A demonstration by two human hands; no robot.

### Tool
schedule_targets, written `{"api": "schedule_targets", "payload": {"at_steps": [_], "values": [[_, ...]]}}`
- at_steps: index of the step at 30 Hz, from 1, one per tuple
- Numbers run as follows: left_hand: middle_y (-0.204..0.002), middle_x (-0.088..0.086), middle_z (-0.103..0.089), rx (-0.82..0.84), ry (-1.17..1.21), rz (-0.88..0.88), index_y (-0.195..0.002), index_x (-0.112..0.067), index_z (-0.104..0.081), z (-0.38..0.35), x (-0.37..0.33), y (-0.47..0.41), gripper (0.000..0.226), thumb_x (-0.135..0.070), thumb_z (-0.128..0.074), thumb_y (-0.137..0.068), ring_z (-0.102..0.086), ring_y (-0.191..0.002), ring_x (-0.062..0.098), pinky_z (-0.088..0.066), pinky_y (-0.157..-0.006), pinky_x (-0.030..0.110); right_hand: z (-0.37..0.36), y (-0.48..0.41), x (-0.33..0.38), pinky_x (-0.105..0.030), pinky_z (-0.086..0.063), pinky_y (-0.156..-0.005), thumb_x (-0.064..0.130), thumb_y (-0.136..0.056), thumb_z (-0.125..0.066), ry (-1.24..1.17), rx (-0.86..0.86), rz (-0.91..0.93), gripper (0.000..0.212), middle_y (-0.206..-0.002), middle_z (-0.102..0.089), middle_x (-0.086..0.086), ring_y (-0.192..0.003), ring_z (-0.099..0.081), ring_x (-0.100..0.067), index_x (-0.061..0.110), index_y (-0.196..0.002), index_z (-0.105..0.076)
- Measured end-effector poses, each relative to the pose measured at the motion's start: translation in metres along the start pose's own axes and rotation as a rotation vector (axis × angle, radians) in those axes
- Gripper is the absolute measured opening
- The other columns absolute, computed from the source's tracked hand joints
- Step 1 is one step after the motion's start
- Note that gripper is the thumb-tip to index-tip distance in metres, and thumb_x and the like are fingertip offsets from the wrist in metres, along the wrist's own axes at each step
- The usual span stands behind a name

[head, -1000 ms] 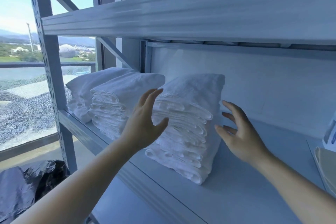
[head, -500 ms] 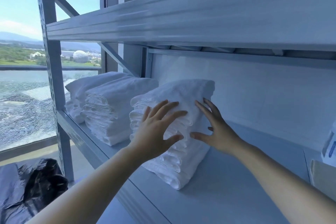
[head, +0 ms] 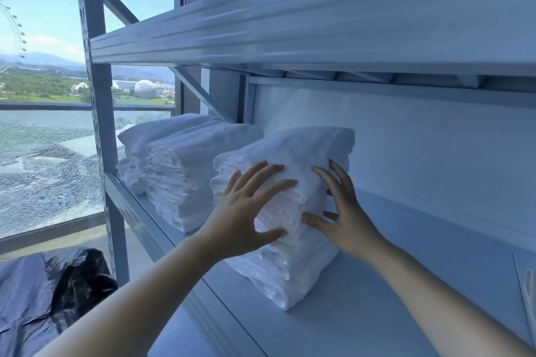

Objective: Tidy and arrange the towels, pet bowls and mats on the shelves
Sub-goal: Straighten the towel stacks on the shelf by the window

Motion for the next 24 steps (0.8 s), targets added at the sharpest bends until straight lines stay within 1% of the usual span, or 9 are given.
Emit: {"api": "schedule_targets", "payload": {"at_steps": [3, 6, 9, 12, 15, 17, 19, 22, 24], "values": [[-0.151, -0.013, -0.023, -0.014, 0.019, -0.008, -0.138, -0.044, -0.029, 0.004, 0.008, 0.002, 0.072, -0.057, -0.063, -0.076, -0.008, -0.144, 0.011, -0.024, -0.111, 0.056, -0.009, -0.002, 0.003, -0.032, -0.045, -0.099, 0.038, -0.077, -0.071, 0.007, -0.018, 0.012, 0.074, -0.143, 0.006, 0.035, -0.130, -0.026, 0.000, 0.066, -0.123, -0.020], [-0.150, -0.012, -0.026, -0.044, 0.045, -0.008, -0.136, -0.043, -0.032, 0.006, 0.014, 0.005, 0.068, -0.057, -0.061, -0.076, -0.012, -0.143, 0.013, -0.030, -0.108, 0.055, -0.016, -0.002, 0.004, -0.030, -0.044, -0.098, 0.040, -0.078, -0.069, 0.037, -0.034, 0.031, 0.074, -0.144, 0.007, 0.033, -0.128, -0.023, 0.008, 0.063, -0.128, -0.020], [-0.150, -0.011, -0.027, -0.059, 0.053, -0.020, -0.136, -0.042, -0.034, 0.007, 0.015, 0.008, 0.067, -0.054, -0.062, -0.076, -0.014, -0.143, 0.014, -0.031, -0.108, 0.054, -0.018, 0.000, 0.005, -0.025, -0.041, -0.098, 0.045, -0.077, -0.066, 0.038, -0.024, 0.038, 0.073, -0.144, 0.007, 0.034, -0.132, -0.022, 0.005, 0.058, -0.133, -0.021], [-0.150, -0.010, -0.027, -0.050, 0.025, -0.069, -0.138, -0.043, -0.029, 0.009, 0.018, 0.008, 0.068, -0.053, -0.062, -0.079, -0.016, -0.143, 0.013, -0.032, -0.108, 0.052, -0.001, -0.001, 0.004, -0.021, -0.043, -0.096, 0.049, -0.072, -0.063, 0.065, -0.013, 0.057, 0.068, -0.145, -0.001, 0.033, -0.129, -0.028, 0.006, 0.056, -0.130, -0.027], [-0.149, -0.007, -0.028, -0.064, -0.026, -0.058, -0.139, -0.045, -0.026, 0.017, 0.034, 0.001, 0.073, -0.060, -0.060, -0.077, -0.022, -0.140, 0.015, -0.031, -0.109, 0.053, 0.021, -0.007, -0.002, -0.024, -0.042, -0.098, 0.051, -0.070, -0.064, 0.187, -0.037, 0.092, 0.073, -0.147, -0.006, 0.029, -0.132, -0.024, 0.009, 0.052, -0.133, -0.028], [-0.151, -0.005, -0.024, -0.052, -0.019, -0.009, -0.140, -0.044, -0.025, 0.021, 0.047, -0.003, 0.079, -0.067, -0.060, -0.072, -0.021, -0.140, 0.017, -0.029, -0.110, 0.050, 0.025, -0.009, -0.007, -0.027, -0.039, -0.101, 0.053, -0.067, -0.066, 0.201, -0.038, 0.056, 0.082, -0.149, -0.001, 0.029, -0.134, -0.017, 0.011, 0.051, -0.137, -0.024], [-0.153, -0.008, -0.018, -0.026, 0.023, 0.037, -0.140, -0.047, -0.022, 0.019, 0.058, -0.001, 0.084, -0.069, -0.060, -0.069, -0.017, -0.141, 0.015, -0.027, -0.109, 0.045, 0.019, -0.009, -0.011, -0.031, -0.035, -0.106, 0.056, -0.063, -0.068, 0.175, -0.019, -0.002, 0.092, -0.148, 0.005, 0.033, -0.138, -0.012, 0.007, 0.056, -0.138, -0.015], [-0.152, -0.016, -0.011, -0.022, 0.130, 0.127, -0.140, -0.051, -0.016, 0.014, 0.064, 0.006, 0.085, -0.068, -0.060, -0.068, -0.016, -0.136, 0.004, -0.029, -0.101, 0.034, 0.005, -0.003, -0.013, -0.037, -0.036, -0.107, 0.057, -0.058, -0.071, 0.088, -0.028, -0.087, 0.100, -0.147, 0.007, 0.035, -0.139, -0.016, -0.001, 0.068, -0.131, -0.004], [-0.153, -0.017, -0.008, -0.041, 0.136, 0.163, -0.140, -0.051, -0.014, 0.011, 0.064, 0.015, 0.083, -0.067, -0.057, -0.071, -0.018, -0.135, 0.004, -0.030, -0.098, 0.033, -0.001, 0.000, -0.015, -0.035, -0.038, -0.103, 0.056, -0.058, -0.071, 0.035, -0.040, -0.119, 0.102, -0.148, 0.006, 0.034, -0.140, -0.018, -0.004, 0.068, -0.130, -0.001]]}}
Point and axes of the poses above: each hand's wrist, its own y-axis away from the middle knuckle, its own z-axis out of the back of the hand, x = y × z, the point moved 4 cm from there along -y, towards the middle knuckle
